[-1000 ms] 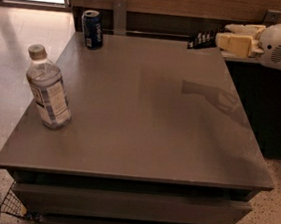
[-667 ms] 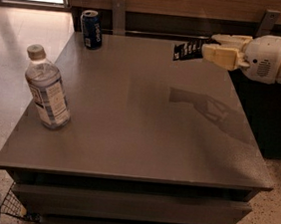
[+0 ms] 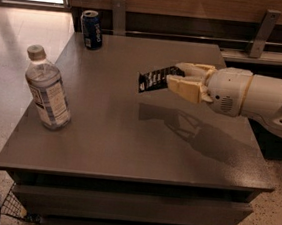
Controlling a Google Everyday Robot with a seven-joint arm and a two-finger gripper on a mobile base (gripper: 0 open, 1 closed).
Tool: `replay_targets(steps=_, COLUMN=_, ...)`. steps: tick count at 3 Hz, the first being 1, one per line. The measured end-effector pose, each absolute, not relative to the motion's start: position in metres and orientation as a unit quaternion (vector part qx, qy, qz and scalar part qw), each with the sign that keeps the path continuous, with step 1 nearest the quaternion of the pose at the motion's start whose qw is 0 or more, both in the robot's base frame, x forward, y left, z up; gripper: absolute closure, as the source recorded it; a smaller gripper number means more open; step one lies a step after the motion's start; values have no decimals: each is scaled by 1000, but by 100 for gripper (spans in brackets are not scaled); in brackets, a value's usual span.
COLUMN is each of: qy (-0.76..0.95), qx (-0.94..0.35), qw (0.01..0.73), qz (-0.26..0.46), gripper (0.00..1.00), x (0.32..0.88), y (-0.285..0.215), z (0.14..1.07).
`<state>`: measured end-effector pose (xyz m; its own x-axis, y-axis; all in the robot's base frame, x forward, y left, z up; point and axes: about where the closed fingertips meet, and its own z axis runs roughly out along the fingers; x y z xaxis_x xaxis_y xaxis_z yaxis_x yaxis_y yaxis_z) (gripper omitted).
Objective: Move rxbar chocolate near blue plastic bottle
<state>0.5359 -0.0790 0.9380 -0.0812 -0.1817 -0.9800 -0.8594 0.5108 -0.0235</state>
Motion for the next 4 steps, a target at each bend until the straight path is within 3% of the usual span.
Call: replay_targets(steps=4, qy=646, qx=-422, qw=446, qz=453, gripper=100, x=504, y=39, z=855)
